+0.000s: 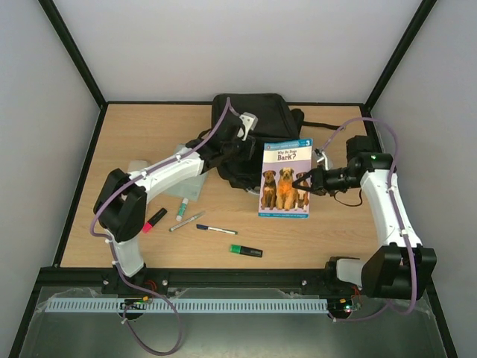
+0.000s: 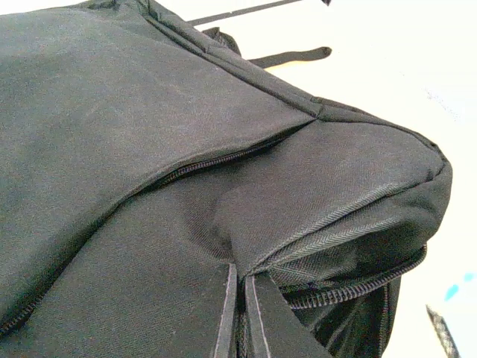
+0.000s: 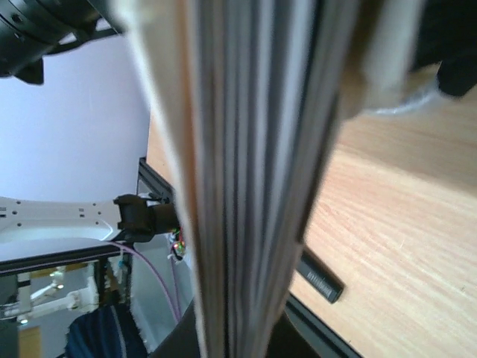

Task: Pack the student bag
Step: Place the book in the student bag.

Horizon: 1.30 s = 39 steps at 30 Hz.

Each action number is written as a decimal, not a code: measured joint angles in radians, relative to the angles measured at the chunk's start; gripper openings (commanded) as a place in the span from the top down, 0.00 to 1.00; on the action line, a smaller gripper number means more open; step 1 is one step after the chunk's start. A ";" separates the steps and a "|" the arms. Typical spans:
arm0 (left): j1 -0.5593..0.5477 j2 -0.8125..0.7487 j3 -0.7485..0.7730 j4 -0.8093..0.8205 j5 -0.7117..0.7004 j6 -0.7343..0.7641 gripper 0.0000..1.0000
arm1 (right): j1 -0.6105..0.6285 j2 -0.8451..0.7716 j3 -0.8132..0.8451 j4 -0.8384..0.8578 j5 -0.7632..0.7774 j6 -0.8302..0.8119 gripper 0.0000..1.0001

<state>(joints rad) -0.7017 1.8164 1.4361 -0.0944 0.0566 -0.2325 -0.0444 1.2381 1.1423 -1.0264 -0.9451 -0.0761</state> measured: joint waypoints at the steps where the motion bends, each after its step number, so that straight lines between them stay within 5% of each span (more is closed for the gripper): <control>1: 0.003 0.005 0.005 0.002 0.005 -0.005 0.98 | 0.000 0.000 -0.013 0.000 -0.004 0.006 0.99; 19: 0.004 0.009 0.043 0.013 0.062 -0.040 0.98 | 0.053 0.095 -0.145 0.013 -0.008 0.060 0.99; 27: -0.034 -0.115 0.018 -0.004 0.062 -0.040 0.98 | 0.153 0.071 -0.187 0.104 -0.001 0.124 0.99; 39: -0.079 -0.181 -0.037 -0.027 0.037 -0.016 0.98 | 0.178 0.219 -0.100 0.153 -0.099 0.150 0.99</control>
<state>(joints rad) -0.7811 1.6356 1.3994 -0.1219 0.0940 -0.2485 0.1333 1.4574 1.0420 -0.8738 -1.0439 0.0738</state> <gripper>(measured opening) 0.038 0.039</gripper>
